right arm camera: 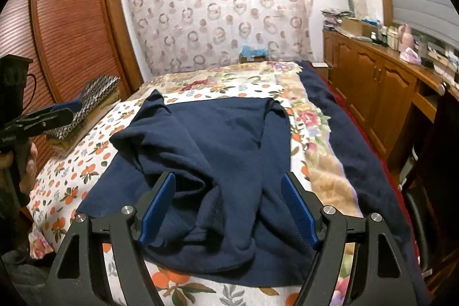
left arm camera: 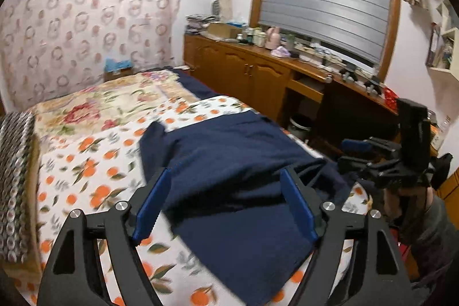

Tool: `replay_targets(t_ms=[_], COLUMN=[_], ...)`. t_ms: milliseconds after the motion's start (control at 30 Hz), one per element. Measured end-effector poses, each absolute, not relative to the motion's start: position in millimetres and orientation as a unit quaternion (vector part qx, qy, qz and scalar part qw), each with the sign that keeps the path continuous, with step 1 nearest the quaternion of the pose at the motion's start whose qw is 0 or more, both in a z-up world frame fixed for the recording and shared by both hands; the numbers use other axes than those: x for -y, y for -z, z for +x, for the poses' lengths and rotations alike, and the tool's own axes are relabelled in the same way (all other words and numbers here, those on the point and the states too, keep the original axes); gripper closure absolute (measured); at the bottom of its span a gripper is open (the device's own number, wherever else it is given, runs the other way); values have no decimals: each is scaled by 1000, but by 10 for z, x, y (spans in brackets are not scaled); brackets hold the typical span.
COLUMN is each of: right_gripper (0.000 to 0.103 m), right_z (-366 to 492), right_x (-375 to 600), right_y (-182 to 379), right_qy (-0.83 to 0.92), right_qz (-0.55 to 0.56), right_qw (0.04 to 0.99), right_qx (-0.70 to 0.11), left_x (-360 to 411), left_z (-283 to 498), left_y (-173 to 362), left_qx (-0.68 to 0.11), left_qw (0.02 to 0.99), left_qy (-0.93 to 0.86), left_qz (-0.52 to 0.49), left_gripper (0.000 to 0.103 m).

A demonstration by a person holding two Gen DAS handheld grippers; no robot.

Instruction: Fold small clothes

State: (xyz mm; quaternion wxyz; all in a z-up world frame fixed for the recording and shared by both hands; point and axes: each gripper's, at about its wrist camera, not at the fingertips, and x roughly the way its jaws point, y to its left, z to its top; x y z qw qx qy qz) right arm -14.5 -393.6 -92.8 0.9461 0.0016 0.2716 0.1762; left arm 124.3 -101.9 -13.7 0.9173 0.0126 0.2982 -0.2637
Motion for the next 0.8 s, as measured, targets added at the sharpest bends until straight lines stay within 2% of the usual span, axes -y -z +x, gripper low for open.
replay_targets(t_ms=[333, 367, 400, 433, 467, 500, 700, 800], right_gripper=[26, 37, 56, 66, 88, 94, 96, 96], right_z=[311, 367, 394, 416, 422, 406, 150, 217], right_x=[3427, 3401, 3390, 3382, 3376, 3374, 3672, 3795], right_y=[1093, 1126, 1151, 1165, 1163, 1138, 759, 788], right_qy=[-203, -201, -206, -214, -221, -229, -235, -220], right_qz=[-91, -100, -105, -106, -107, -104, -55, -61], right_qw=[923, 920, 917, 913, 911, 911, 934, 930], right_qx=[-313, -320, -326, -332, -332, -328, -262, -288], left_x=[511, 476, 457, 438, 423, 416, 385, 387], left_z=[1248, 1239, 1235, 1232, 1231, 1223, 1191, 1184], left_y=[348, 361, 371, 380, 388, 394, 405, 406], left_qx=[-309, -309, -309, -308, -308, -307, -302, -298], left_qw=[928, 928, 929, 930, 931, 932, 935, 936], left_qy=[209, 205, 202, 199, 197, 194, 187, 187], left_qz=[-18, -18, -17, -16, -14, -11, -7, -6], left_gripper=[24, 24, 24, 24, 24, 24, 24, 24])
